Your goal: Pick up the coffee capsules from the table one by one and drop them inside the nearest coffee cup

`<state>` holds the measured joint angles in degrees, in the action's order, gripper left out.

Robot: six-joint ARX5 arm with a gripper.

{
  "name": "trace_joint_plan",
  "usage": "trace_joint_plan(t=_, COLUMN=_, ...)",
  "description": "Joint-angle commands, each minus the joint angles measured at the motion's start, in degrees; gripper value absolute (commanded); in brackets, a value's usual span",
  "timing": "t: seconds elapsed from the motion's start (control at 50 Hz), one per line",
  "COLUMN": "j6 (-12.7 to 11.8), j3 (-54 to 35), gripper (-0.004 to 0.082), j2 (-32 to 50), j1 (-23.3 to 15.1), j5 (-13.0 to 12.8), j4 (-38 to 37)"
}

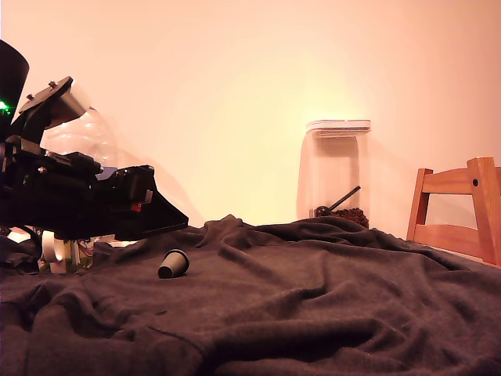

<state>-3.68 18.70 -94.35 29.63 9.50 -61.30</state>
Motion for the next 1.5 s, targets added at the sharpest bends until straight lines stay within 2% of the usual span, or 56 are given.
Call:
trace_joint_plan(t=0.0, j6=0.24, j3=-0.24, gripper=0.0591, j2=0.7, j1=0.2, j5=-0.09, j4=1.7)
trace_joint_plan(t=0.14, j6=0.24, j3=-0.24, gripper=0.0591, j2=0.7, j1=0.33, j5=-0.17, j4=1.84)
trace_joint_plan(t=0.26, j6=0.24, j3=-0.24, gripper=0.0591, j2=0.7, j1=0.33, j5=-1.53, j4=2.19)
trace_joint_plan(t=0.3, j6=0.22, j3=-0.24, gripper=0.0591, j2=0.7, j1=0.33, j5=-3.02, j4=2.45)
trace_joint_plan(t=0.34, j6=0.22, j3=-0.24, gripper=0.0591, j2=0.7, j1=0.33, j5=-3.41, j4=2.64)
trace_joint_plan(t=0.36, j6=0.2, j3=-0.24, gripper=0.0591, j2=0.7, j1=0.33, j5=-4.7, j4=2.71)
trace_joint_plan(t=0.44, j6=0.17, j3=-0.24, gripper=0.0591, j2=0.7, j1=0.26, j5=-7.19, j4=2.8)
trace_joint_plan(t=0.48, j6=0.15, j3=-0.24, gripper=0.0591, j2=0.7, j1=0.15, j5=-7.8, j4=2.8)
trace_joint_plan(t=0.58, j6=-0.44, j3=-0.24, gripper=0.0591, j2=0.7, j1=0.11, j5=-11.61, j4=2.78)
trace_joint_plan(t=0.62, j6=-0.44, j3=-0.24, gripper=0.0591, j2=0.7, j1=0.11, j5=-11.93, j4=2.8)
trace_joint_plan(t=0.7, j6=-0.44, j3=-0.24, gripper=0.0591, j2=0.7, j1=0.11, j5=-14.99, j4=2.93)
trace_joint_plan(t=0.76, j6=-0.42, j3=-0.24, gripper=0.0591, j2=0.7, j1=0.11, j5=-15.69, j4=3.02)
trace_joint_plan(t=0.78, j6=-0.42, j3=-0.24, gripper=0.0591, j2=0.7, j1=0.11, j5=-16.66, j4=3.02)
trace_joint_plan(t=1.2, j6=-0.46, j3=1.07, gripper=0.0591, j2=-0.33, j1=0.11, j5=-18.93, j4=4.55)
trace_joint_plan(t=1.48, j6=-0.79, j3=5.38, gripper=0.0591, j2=-4.81, j1=0.11, j5=-18.88, j4=4.44)
